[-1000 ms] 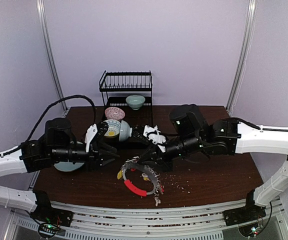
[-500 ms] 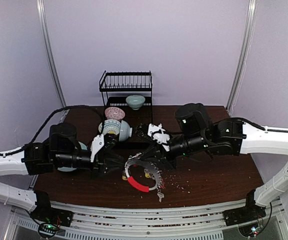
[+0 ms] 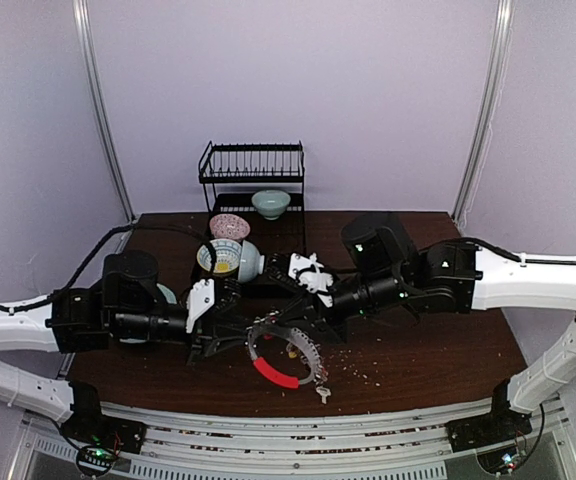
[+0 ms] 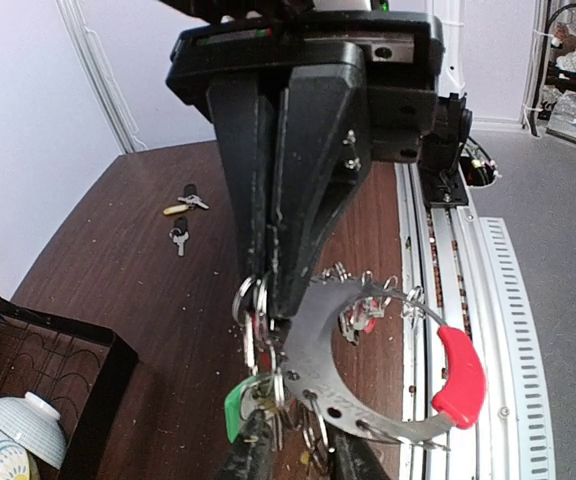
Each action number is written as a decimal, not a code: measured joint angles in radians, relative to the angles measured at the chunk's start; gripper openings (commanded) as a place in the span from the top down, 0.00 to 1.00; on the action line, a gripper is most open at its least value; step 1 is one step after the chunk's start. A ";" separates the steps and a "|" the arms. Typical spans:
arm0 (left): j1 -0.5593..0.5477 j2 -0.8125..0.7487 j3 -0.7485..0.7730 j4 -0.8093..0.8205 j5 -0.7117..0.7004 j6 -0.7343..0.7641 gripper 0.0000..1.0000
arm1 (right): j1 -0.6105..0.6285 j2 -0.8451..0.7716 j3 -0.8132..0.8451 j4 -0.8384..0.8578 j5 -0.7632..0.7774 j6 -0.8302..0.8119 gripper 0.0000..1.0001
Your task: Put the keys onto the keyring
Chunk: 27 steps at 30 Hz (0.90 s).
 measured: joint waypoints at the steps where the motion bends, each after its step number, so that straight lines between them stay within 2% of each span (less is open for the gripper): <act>1: 0.000 -0.009 0.000 -0.002 -0.011 0.005 0.79 | 0.000 0.000 0.000 0.008 0.014 0.005 1.00; 3: 0.000 -0.027 0.000 -0.014 -0.049 0.012 0.72 | 0.001 0.000 0.000 0.022 0.073 0.027 1.00; 6: 0.000 -0.075 0.000 -0.048 -0.162 0.005 0.54 | 0.000 -0.006 -0.009 0.068 0.218 0.088 1.00; 10: 0.000 -0.147 0.000 -0.064 -0.342 -0.074 0.51 | 0.000 -0.016 -0.036 0.121 0.409 0.220 1.00; 12: 0.003 -0.171 -0.003 -0.047 -0.381 -0.136 0.52 | 0.000 -0.016 -0.047 0.143 0.476 0.295 1.00; 13: 0.003 -0.174 -0.008 -0.031 -0.387 -0.165 0.51 | 0.000 -0.015 -0.052 0.155 0.502 0.324 1.00; 15: 0.003 -0.158 -0.028 0.035 -0.364 -0.250 0.42 | 0.001 -0.014 -0.066 0.188 0.546 0.388 1.00; 18: 0.006 -0.087 -0.050 0.132 -0.303 -0.359 0.39 | 0.016 -0.005 -0.074 0.229 0.589 0.447 1.00; 20: 0.010 -0.008 -0.049 0.174 -0.270 -0.415 0.41 | 0.030 0.006 -0.074 0.251 0.611 0.470 1.00; 24: 0.025 0.109 -0.028 0.167 -0.261 -0.493 0.54 | 0.050 0.020 -0.075 0.281 0.621 0.492 1.00; 27: 0.036 0.129 -0.016 0.157 -0.290 -0.529 0.76 | 0.056 0.020 -0.077 0.303 0.621 0.499 1.00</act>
